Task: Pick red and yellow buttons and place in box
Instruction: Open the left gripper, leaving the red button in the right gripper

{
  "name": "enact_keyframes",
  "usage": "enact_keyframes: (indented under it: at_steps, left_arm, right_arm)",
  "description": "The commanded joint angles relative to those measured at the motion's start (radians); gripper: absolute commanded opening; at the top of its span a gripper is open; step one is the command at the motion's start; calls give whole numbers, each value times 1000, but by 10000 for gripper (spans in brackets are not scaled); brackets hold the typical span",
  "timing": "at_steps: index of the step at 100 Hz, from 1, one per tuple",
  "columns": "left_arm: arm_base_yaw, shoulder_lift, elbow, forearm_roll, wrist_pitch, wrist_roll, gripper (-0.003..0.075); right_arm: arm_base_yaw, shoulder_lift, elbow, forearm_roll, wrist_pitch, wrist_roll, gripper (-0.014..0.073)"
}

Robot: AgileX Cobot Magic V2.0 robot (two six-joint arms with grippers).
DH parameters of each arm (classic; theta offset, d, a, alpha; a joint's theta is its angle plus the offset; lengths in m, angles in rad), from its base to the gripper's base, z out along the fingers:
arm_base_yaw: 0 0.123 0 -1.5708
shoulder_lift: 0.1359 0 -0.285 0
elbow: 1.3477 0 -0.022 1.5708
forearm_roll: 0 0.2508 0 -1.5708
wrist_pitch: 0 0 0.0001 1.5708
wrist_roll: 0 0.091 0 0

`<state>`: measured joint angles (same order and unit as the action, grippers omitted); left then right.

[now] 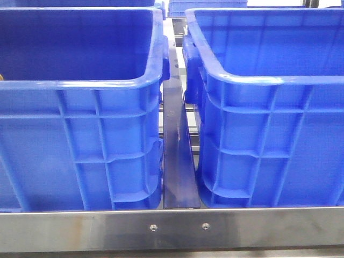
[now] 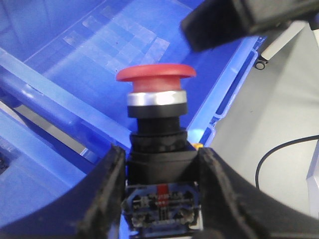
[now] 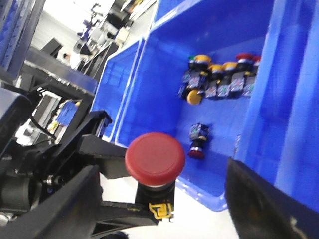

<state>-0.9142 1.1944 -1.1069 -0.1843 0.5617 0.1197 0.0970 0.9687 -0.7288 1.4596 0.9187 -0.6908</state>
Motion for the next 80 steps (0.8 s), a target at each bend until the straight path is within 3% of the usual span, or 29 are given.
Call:
enact_keyframes:
  at_steps: [1,25,46,56,73,80]
  left_arm:
    - [-8,-21,-27,-13,-73,-1,-19]
    - [-8,-21,-27,-13,-73,-1,-19]
    - [-8,-21,-27,-13,-73,-1,-19]
    - [-8,-21,-27,-13,-72,-1,-19]
    - [-8,-21,-27,-13,-72,-1,-19]
    - [-8,-21,-27,-13,-72,-1,-18]
  right_arm:
    - [32,18,-35,92,-2,-36,542]
    - [144,101,-91,123,-29,-80,542]
    - [180,178,-143,123,-25,-86,533]
    - [186,198,-143,123,-22,-86,449]
    - [186,200,-143,123,-18,-86,225]
    - [186,200,-143,123,-18,-86,190]
